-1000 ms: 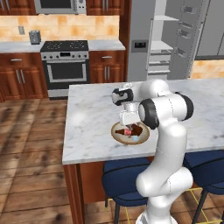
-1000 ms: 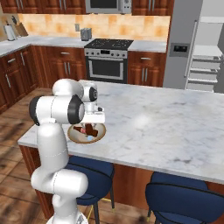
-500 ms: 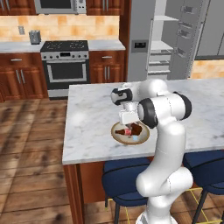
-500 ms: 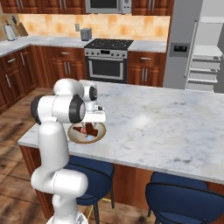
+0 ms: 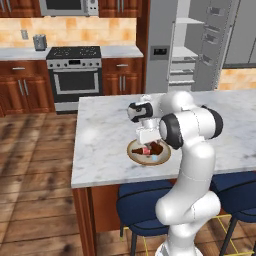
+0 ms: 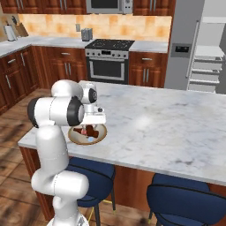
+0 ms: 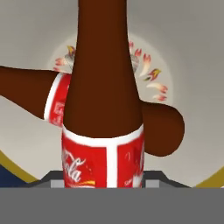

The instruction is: Open the fridge, grab two sodas, and place both sodas inside the bowl with ice on the dining counter.

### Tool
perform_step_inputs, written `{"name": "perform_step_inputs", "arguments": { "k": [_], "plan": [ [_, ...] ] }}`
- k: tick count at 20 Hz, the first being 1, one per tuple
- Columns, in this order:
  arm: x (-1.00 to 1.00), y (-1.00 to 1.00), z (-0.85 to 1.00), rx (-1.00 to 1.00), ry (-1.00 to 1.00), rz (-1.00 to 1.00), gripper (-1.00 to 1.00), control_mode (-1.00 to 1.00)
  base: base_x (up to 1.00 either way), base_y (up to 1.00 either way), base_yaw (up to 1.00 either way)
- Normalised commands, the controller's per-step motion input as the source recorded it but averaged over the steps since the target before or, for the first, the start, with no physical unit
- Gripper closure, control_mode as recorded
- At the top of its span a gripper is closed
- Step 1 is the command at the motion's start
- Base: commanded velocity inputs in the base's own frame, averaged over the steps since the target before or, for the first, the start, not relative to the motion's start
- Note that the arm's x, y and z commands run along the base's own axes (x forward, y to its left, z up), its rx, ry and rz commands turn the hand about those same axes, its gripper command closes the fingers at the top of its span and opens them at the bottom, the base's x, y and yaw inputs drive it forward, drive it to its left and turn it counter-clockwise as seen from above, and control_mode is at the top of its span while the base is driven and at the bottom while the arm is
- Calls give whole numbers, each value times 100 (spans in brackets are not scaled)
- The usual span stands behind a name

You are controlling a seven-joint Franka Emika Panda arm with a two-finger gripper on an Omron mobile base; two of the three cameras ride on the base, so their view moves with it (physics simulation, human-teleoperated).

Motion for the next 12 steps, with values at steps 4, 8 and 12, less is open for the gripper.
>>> {"name": "perform_step_inputs", "arguments": {
  "k": [4, 8, 12],
  "plan": [
    [-13, 0, 4, 0, -9, 0, -100, -100, 0, 0, 0],
    [-15, 0, 37, 0, -9, -3, -100, -100, 0, 0, 0],
    [-18, -4, 64, 0, -13, -6, -100, -100, 0, 0, 0]
  ]
}}
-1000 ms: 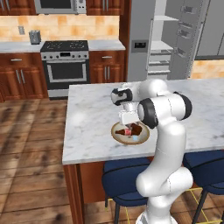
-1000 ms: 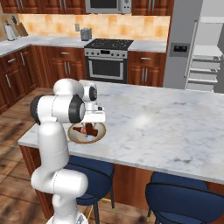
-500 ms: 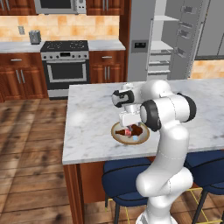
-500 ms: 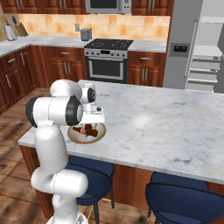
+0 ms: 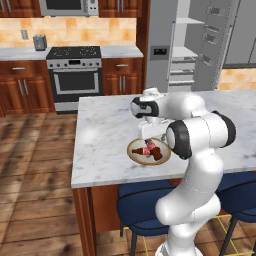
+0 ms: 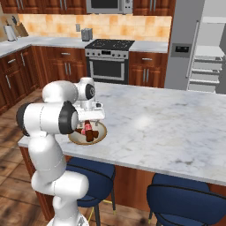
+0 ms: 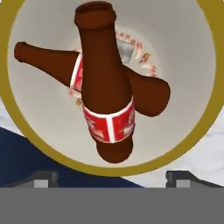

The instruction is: Open the fridge, grab two sodas, and place both sodas inside the bowl with ice on the dining counter.

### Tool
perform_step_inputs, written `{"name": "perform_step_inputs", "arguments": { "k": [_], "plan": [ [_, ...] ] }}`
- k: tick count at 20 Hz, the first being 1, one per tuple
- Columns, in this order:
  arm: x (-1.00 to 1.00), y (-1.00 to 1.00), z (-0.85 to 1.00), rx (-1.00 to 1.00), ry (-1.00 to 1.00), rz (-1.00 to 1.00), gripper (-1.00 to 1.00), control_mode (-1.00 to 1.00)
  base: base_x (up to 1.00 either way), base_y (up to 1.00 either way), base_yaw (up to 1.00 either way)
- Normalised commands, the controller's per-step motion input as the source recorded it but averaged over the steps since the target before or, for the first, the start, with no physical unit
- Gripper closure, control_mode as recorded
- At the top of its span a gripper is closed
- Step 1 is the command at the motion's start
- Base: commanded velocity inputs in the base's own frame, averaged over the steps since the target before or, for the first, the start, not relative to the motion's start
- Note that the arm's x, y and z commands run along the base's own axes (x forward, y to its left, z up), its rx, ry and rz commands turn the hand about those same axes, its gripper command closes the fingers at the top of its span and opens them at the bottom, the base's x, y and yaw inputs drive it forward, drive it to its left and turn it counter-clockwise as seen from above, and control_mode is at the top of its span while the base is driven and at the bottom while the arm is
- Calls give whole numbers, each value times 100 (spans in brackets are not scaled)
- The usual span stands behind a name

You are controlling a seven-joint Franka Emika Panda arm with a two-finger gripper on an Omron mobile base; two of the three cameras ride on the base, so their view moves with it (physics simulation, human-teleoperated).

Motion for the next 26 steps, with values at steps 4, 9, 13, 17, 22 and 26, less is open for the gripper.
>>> {"name": "perform_step_inputs", "arguments": {
  "k": [4, 9, 13, 17, 22, 26],
  "plan": [
    [-33, -5, 71, 0, -17, -7, -100, -100, 0, 0, 0],
    [-59, -8, 57, 0, -19, -9, -100, -100, 0, 0, 0],
    [-82, -1, 29, 0, -25, -7, -100, -100, 0, 0, 0],
    [-67, 0, 31, 0, -29, -4, -100, -100, 0, 0, 0],
    [-49, 0, 33, 0, -35, 0, -100, -100, 0, 0, 0],
    [-27, 0, 15, 0, -40, 0, -100, -100, 0, 0, 0]
  ]
}}
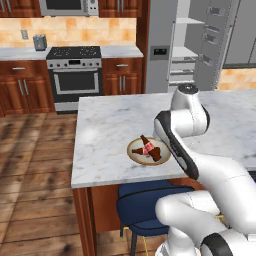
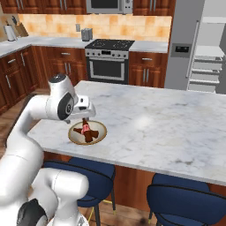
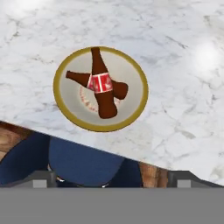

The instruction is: Open the fridge, grab two sodas, and place both sodas inside the bowl with ice on the dining counter.

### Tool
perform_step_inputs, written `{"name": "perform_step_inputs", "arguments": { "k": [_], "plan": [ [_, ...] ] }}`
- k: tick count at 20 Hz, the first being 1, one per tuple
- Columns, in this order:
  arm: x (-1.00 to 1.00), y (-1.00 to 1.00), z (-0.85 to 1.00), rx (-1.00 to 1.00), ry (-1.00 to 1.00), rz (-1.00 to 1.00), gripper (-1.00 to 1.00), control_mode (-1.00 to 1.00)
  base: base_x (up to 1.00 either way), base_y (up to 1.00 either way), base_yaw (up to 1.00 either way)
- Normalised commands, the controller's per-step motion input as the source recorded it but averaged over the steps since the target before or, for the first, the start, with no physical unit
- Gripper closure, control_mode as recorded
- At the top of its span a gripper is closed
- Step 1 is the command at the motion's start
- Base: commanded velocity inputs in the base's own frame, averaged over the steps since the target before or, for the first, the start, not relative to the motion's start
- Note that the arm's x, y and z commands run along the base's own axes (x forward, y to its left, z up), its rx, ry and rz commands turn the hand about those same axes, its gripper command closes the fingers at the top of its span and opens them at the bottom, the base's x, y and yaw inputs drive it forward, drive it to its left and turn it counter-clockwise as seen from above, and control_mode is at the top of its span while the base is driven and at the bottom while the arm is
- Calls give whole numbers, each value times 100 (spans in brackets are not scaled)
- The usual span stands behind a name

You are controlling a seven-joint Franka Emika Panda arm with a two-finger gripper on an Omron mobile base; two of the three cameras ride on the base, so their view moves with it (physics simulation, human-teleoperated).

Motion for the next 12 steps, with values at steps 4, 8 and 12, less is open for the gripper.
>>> {"name": "perform_step_inputs", "arguments": {
  "k": [4, 8, 12],
  "plan": [
    [-3, 0, 13, 0, -29, 0, -100, -100, 0, 0, 0],
    [-1, 0, 29, 0, -15, 0, -100, -100, 0, 0, 0],
    [-1, 4, 36, 0, 0, 0, -100, -100, 0, 0, 0]
  ]
}}
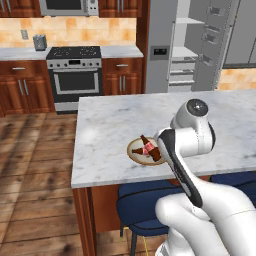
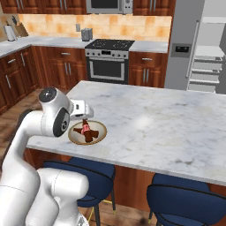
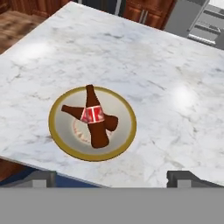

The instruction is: Open the fridge, grab two sodas, and place both sodas inside the bowl with ice on the dining counter.

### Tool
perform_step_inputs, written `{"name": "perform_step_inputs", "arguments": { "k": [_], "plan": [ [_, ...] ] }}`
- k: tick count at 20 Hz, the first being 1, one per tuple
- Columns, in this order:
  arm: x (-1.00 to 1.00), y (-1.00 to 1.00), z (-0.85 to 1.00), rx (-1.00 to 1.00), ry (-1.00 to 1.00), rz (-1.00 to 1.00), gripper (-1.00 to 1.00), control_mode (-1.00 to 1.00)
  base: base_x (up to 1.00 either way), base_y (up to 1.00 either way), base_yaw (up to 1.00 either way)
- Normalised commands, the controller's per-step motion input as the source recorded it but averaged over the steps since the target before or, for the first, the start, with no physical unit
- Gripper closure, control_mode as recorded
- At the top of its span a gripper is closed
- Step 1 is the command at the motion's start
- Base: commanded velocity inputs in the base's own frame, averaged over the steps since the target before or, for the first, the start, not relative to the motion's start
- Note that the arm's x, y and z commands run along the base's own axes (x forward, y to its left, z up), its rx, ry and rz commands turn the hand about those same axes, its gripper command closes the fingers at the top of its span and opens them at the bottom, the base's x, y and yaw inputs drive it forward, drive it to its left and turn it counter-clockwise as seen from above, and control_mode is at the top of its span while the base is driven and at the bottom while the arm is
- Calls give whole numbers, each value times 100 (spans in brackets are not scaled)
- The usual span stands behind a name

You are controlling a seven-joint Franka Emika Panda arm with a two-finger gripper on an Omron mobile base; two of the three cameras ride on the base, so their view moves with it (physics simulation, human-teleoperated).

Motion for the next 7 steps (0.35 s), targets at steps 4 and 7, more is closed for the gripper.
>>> {"name": "perform_step_inputs", "arguments": {
  "k": [4, 7],
  "plan": [
    [-15, 4, 17, 0, 0, 0, -100, -100, 0, 0, 0],
    [-38, 7, 7, 0, 0, 0, -100, -100, 0, 0, 0]
  ]
}}
